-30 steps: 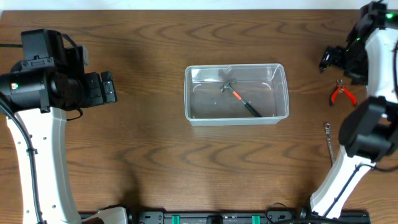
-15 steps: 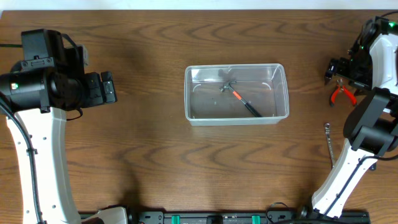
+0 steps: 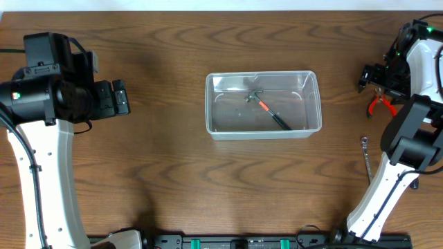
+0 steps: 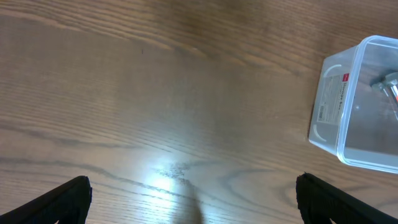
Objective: Pack container
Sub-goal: 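Move the right gripper right over the red-handled pliers, then lower the right gripper and close it on the pliers handle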
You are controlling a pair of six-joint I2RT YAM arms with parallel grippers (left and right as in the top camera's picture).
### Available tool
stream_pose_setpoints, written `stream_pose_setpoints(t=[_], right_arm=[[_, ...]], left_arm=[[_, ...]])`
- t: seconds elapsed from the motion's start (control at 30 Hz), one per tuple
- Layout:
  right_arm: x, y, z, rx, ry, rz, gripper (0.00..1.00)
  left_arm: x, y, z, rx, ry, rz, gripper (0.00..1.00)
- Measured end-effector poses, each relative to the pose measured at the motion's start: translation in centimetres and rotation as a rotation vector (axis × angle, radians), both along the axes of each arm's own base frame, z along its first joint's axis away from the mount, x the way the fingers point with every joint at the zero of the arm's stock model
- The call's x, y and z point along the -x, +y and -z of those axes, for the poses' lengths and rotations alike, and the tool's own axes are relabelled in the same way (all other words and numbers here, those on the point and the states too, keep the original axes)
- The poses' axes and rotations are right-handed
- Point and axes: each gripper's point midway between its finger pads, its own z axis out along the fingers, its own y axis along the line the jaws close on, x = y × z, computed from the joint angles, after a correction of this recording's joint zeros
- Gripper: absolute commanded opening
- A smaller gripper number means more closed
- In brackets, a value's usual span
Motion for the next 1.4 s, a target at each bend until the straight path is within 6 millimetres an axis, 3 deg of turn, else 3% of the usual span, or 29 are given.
stream_pose_setpoints(t=[0.4,0.87,1.4], right_arm=[[-0.6,-0.1,0.5,0.009,-0.026,-0.002,0.99],[0.6,0.3,3.5,-0.004,0.011,-0.002,0.99],[0.0,0.1,3.7,0.005,-0.015,-0.002,0.99]], left_arm=[[0.1,0.0,0.0,0.001,0.004,0.0,0.98],[0.1,0.0,0.0,0.001,0.004,0.0,0.98],[0.1,0.0,0.0,0.001,0.004,0.0,0.98]])
